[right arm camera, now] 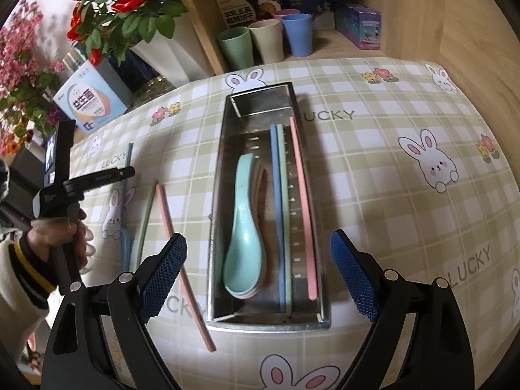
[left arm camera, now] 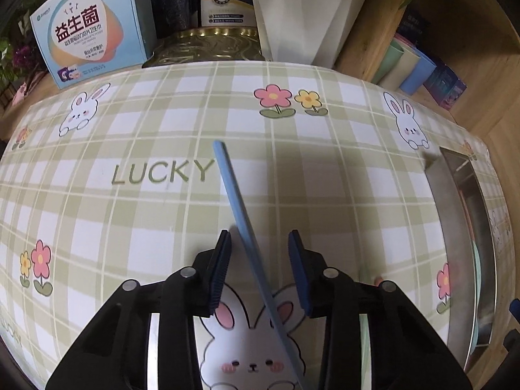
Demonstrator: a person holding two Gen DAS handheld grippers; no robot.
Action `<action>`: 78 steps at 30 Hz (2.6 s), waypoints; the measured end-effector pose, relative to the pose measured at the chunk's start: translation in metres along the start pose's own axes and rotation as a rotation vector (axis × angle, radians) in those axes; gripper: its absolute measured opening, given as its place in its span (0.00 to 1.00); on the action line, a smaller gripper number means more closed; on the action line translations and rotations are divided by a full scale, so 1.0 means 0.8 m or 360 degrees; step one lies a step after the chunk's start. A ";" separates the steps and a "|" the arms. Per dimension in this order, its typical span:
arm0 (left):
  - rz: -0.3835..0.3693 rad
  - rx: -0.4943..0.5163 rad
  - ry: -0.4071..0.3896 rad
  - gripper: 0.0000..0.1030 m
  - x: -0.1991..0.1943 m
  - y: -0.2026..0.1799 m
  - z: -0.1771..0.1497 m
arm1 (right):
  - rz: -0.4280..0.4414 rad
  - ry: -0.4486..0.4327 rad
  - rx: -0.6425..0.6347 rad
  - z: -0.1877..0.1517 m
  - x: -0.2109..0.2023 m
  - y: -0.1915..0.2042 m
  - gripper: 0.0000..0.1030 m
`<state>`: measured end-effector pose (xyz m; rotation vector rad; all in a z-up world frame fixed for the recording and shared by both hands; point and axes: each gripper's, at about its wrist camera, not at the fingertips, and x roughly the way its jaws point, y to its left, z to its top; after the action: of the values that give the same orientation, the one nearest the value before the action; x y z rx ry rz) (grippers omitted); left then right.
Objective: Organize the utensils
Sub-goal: 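Close the left gripper on the blue chopstick lying on the table, then close the right gripper on a pink chopstick while the left gripper holds the blue chopstick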
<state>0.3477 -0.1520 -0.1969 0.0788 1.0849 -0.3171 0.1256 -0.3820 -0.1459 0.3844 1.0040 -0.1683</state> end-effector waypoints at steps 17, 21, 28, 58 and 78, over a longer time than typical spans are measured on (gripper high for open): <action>-0.0053 0.0048 0.0055 0.06 -0.044 0.045 -0.068 | 0.0129 0.0008 -0.0119 -0.009 0.003 0.045 0.81; -0.0075 0.0026 0.0038 0.06 -0.073 0.060 -0.107 | 0.0190 0.0043 -0.0215 -0.013 0.012 0.078 0.71; -0.0095 -0.0078 -0.0012 0.06 -0.107 0.082 -0.162 | 0.0195 0.0110 -0.0402 -0.022 0.038 0.133 0.35; -0.0144 -0.0050 -0.0066 0.06 -0.111 0.092 -0.192 | -0.0027 0.0189 -0.0462 -0.046 0.106 0.160 0.06; -0.0118 -0.0025 -0.0137 0.06 -0.112 0.091 -0.197 | 0.0173 0.0127 -0.0310 -0.051 0.100 0.137 0.06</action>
<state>0.1955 -0.0291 -0.1991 0.0108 1.0062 -0.3754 0.1700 -0.2625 -0.2076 0.2685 1.0650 0.0430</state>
